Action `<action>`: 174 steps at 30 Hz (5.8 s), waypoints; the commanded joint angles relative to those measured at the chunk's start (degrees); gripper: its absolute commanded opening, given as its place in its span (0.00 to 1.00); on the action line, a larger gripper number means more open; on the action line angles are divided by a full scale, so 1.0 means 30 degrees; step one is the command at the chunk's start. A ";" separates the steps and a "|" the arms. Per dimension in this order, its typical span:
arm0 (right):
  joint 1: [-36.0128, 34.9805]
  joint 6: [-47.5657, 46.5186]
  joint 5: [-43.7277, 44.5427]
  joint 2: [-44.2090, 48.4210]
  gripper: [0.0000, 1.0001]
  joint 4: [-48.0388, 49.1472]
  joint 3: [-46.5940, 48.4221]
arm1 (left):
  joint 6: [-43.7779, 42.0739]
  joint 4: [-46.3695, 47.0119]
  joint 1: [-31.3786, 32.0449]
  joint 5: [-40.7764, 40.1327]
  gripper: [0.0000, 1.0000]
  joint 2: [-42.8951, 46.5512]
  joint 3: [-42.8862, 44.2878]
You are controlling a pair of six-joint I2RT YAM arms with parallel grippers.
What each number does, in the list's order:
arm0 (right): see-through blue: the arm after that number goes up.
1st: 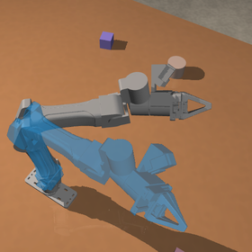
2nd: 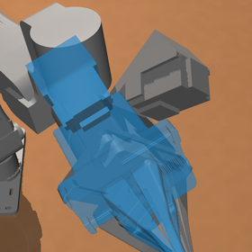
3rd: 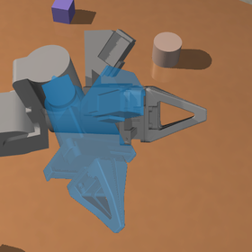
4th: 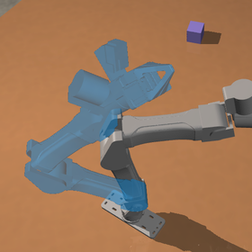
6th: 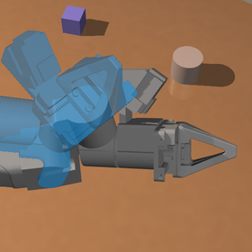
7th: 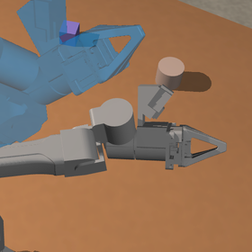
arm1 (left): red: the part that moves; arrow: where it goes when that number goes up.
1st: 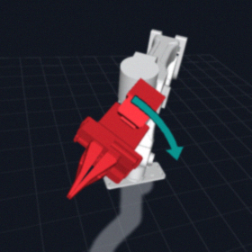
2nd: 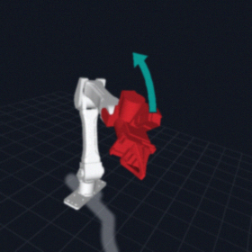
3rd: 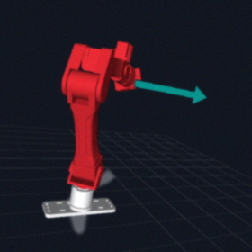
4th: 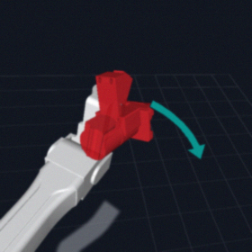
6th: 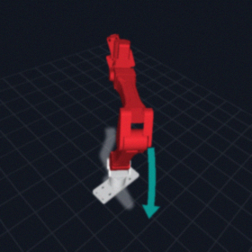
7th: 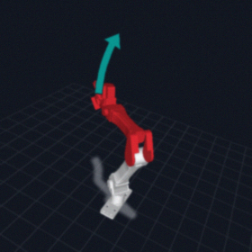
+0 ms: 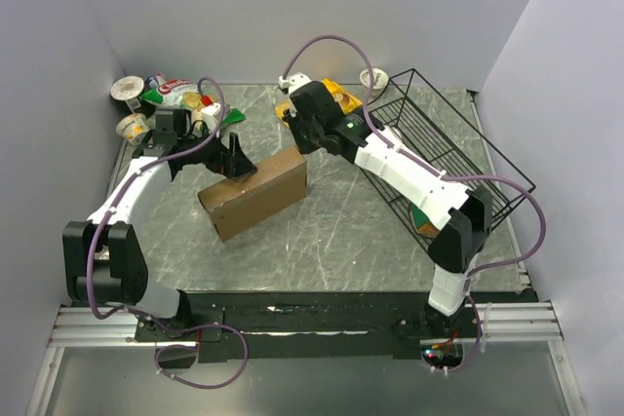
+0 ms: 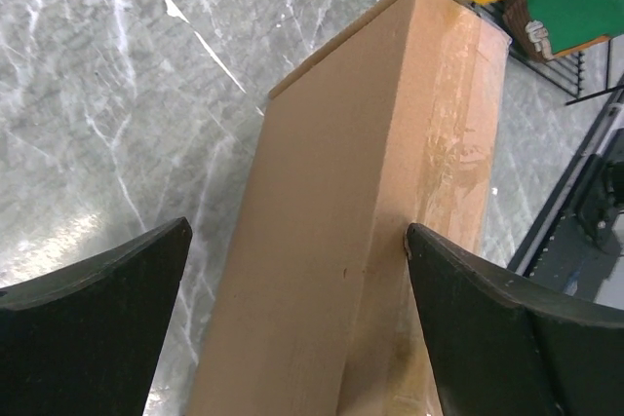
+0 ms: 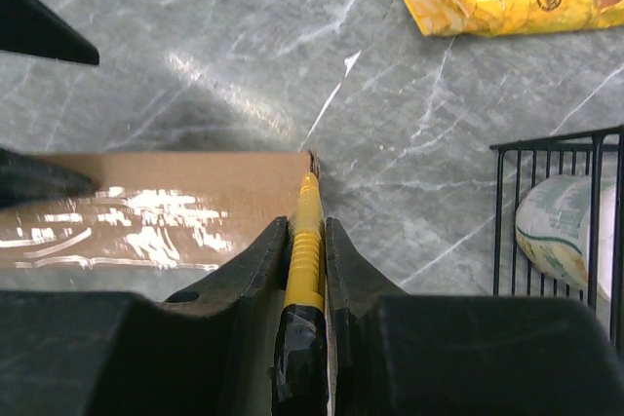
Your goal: Unpack the express box
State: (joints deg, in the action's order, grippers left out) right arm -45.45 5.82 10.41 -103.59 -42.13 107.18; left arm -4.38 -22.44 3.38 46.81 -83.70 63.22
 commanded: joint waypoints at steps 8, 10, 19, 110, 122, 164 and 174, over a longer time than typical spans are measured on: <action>-0.0816 -0.0038 -0.1099 0.2595 0.00 -0.0487 -0.1360 | 0.0524 -0.0051 -0.0276 -0.0837 0.83 -0.0635 -0.1445; -0.0816 -0.0038 -0.1011 0.2772 0.00 -0.0779 -0.1331 | 0.0552 0.0007 -0.0276 -0.0778 0.82 -0.0664 -0.1445; -0.0758 -0.0213 -0.1303 0.3651 0.00 -0.1719 -0.2267 | 0.0699 0.0125 -0.0481 -0.0778 0.80 -0.0898 -0.1328; -0.1107 -0.5546 -0.6434 0.6264 0.00 0.0564 -0.2095 | -1.2417 -0.3558 -0.2438 0.4583 0.98 0.4615 -0.5967; -0.4066 -0.5249 -0.4990 0.2508 0.00 0.1036 0.2742 | -2.2775 -1.8654 -0.7520 1.0669 0.96 -0.6430 0.6975; -0.6500 -0.4318 -0.0192 -0.1885 0.00 -0.1191 0.5612 | -0.1555 0.1508 0.0485 0.7073 0.96 -0.6580 0.3854; -0.6822 -0.4461 -0.0483 -0.1681 0.00 -0.1513 0.5554 | -0.0297 0.2703 0.0661 0.6195 0.96 -0.6436 0.3214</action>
State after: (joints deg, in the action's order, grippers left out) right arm -65.14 -7.97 8.14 -109.67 -47.22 120.92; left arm -6.42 -18.85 5.02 71.53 -103.39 73.91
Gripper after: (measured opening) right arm 0.251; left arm 0.966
